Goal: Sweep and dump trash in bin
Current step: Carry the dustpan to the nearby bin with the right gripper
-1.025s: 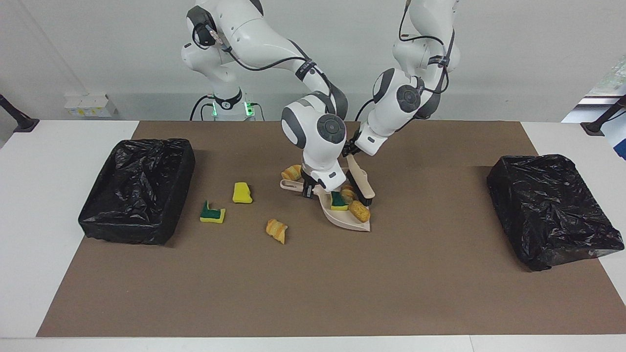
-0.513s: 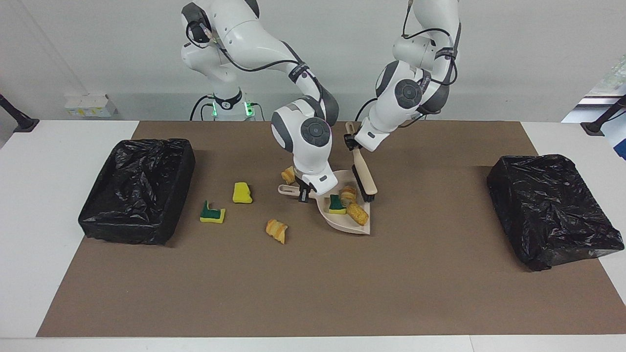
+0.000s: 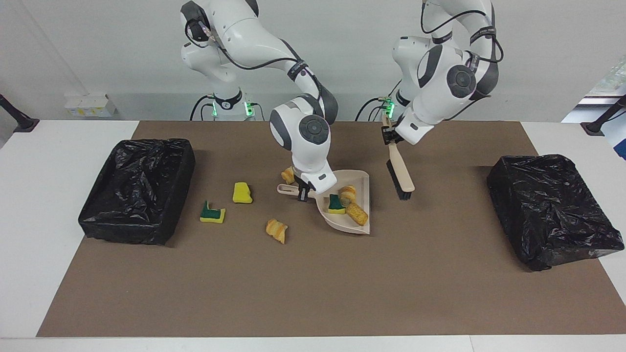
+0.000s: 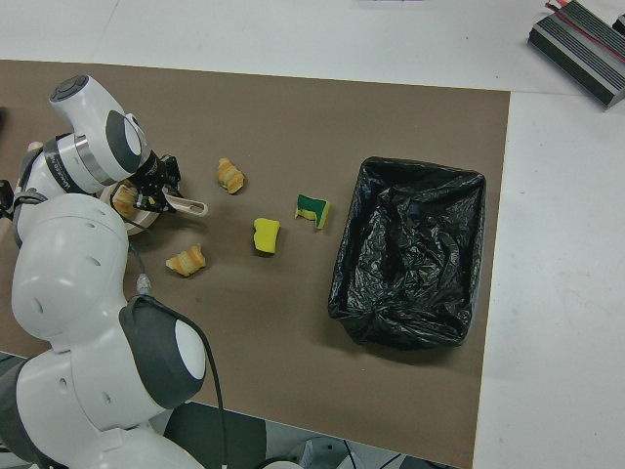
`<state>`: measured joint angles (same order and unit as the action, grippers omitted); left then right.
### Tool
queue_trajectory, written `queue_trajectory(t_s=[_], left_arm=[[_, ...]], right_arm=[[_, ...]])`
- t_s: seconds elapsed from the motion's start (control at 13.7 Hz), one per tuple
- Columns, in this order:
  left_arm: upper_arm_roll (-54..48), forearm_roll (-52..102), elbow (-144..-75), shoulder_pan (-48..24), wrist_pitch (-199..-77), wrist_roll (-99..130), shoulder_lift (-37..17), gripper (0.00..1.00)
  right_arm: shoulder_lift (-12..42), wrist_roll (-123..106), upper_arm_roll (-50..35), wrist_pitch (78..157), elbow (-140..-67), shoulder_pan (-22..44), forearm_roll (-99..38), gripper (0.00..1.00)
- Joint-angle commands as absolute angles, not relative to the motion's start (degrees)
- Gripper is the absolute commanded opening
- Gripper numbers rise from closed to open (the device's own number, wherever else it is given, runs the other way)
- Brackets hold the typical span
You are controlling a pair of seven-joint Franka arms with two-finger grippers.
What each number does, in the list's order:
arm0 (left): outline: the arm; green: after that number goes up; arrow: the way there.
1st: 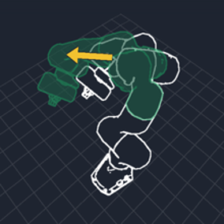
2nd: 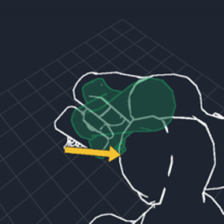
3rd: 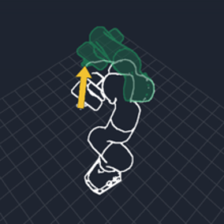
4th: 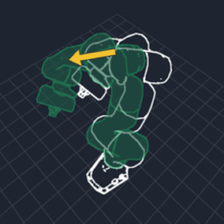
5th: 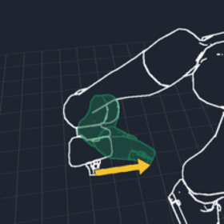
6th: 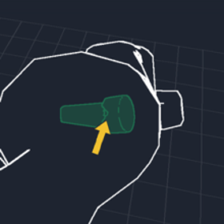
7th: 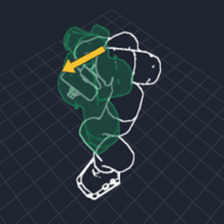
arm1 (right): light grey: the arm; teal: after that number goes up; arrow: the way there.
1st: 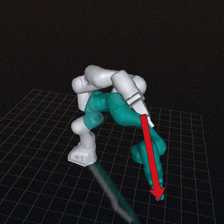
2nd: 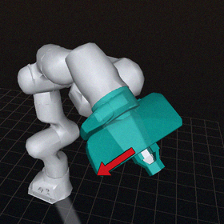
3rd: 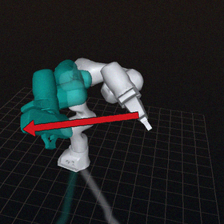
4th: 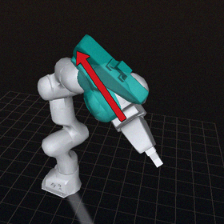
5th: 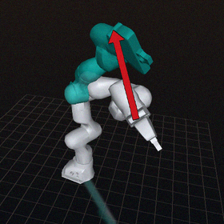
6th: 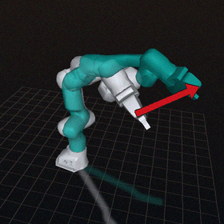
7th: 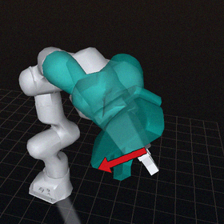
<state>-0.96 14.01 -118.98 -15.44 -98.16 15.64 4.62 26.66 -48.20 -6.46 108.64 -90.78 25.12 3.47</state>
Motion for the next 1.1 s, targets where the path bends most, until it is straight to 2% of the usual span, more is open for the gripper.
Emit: queue_trajectory(t_s=[0.0,0.37,0.51,1.03], left_arm=[[-1.5,12.1,-119.9,-9.2,-96.3,8.3,5.4,0.0],[-2.1,12.0,-121.9,-9.8,-96.7,8.5,6.3,0.0],[-2.2,12.6,-126.0,-15.8,-98.7,11.1,8.7,0.0],[-2.2,24.4,-128.4,-34.6,-113.4,30.8,6.7,0.0]], right_arm=[[21.9,-51.2,-7.1,104.9,-91.8,21.5,3.0,0.0],[17.8,-60.1,-7.0,99.3,-89.5,11.7,3.0,0.0],[17.5,-64.6,-6.9,97.3,-88.0,7.4,3.3,0.0],[15.5,-76.6,-6.1,92.5,-86.4,-4.1,10.5,0.0]])
